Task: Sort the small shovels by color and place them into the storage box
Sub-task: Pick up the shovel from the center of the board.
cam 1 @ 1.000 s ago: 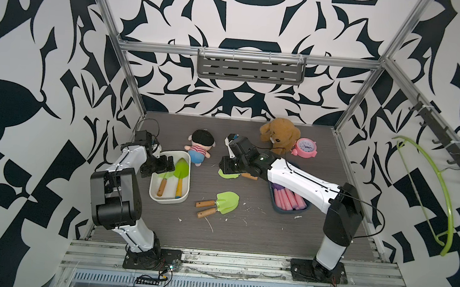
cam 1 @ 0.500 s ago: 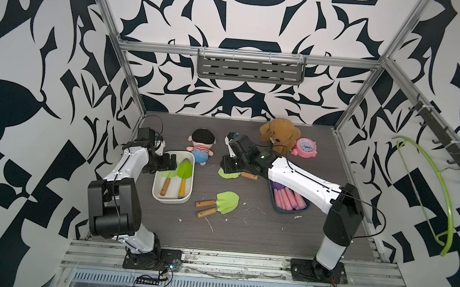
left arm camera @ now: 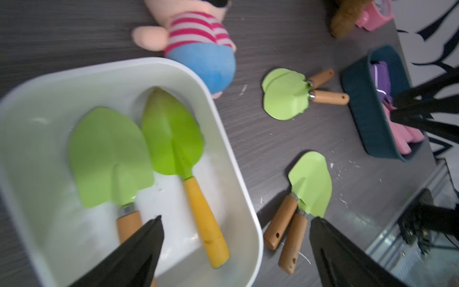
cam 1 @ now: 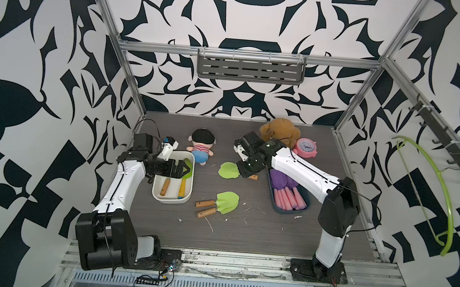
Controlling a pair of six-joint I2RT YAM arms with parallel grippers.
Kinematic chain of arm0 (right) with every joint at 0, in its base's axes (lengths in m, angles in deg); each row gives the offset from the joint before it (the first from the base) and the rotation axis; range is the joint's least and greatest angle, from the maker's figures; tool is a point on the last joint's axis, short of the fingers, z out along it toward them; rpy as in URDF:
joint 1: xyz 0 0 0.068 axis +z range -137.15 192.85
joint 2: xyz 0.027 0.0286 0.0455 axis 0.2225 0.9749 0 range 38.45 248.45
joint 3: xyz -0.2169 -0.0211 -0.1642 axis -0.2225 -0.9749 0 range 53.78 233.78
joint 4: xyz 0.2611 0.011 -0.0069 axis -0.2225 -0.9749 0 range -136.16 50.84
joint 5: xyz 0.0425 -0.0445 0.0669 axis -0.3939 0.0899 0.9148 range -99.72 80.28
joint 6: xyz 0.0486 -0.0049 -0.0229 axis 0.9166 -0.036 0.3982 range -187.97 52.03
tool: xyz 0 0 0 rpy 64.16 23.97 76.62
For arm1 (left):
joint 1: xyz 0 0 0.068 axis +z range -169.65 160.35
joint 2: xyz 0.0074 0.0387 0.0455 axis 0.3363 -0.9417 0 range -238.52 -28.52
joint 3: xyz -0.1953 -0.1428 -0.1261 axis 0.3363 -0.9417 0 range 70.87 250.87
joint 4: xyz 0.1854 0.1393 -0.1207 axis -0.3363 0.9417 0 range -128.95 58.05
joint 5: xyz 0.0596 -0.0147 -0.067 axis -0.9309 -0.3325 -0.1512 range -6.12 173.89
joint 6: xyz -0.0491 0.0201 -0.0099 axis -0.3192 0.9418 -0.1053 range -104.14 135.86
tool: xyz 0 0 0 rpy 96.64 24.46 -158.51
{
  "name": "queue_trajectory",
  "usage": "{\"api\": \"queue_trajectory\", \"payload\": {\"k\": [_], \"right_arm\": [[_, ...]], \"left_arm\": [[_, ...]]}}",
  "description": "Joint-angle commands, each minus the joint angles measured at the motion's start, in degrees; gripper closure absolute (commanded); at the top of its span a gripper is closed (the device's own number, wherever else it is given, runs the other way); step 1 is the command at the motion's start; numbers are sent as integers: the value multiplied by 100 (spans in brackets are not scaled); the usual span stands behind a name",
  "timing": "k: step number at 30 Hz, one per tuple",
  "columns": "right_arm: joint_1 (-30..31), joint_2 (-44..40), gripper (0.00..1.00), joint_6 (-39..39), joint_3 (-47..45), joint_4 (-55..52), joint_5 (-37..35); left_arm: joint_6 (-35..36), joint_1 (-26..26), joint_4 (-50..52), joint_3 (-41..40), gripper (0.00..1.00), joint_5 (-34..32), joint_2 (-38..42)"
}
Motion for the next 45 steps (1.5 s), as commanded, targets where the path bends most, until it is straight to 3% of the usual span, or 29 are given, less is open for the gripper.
{"api": "queue_trajectory", "payload": {"k": [1, 6, 12, 15, 17, 32, 45], "right_arm": [[-108, -295, 69, 216, -303, -302, 633], [-253, -726, 69, 975, -1145, 416, 1050], [-267, -859, 69, 1405, -1436, 758, 1181], [-267, -960, 69, 1512, -1577, 898, 1172], [-267, -1014, 69, 1556, -1641, 925, 1146], [-267, -1220, 69, 1584, -2060, 1142, 1101], [-267, -1377, 69, 1619, -2256, 1303, 1035]], "left_arm": [[1098, -357, 646, -60, 1, 678, 357], [2365, -1606, 1514, 151, 0, 245, 297], [2576, -3166, 1307, 217, 3, -1346, -379], [2478, -3635, 995, 134, 6, -2027, -787], [2348, -3818, 855, 130, 9, -2149, -1044], [1391, -3964, 129, 364, 35, -2575, -2049], [1242, -4301, 2, 558, 53, -2953, -2684]]}}
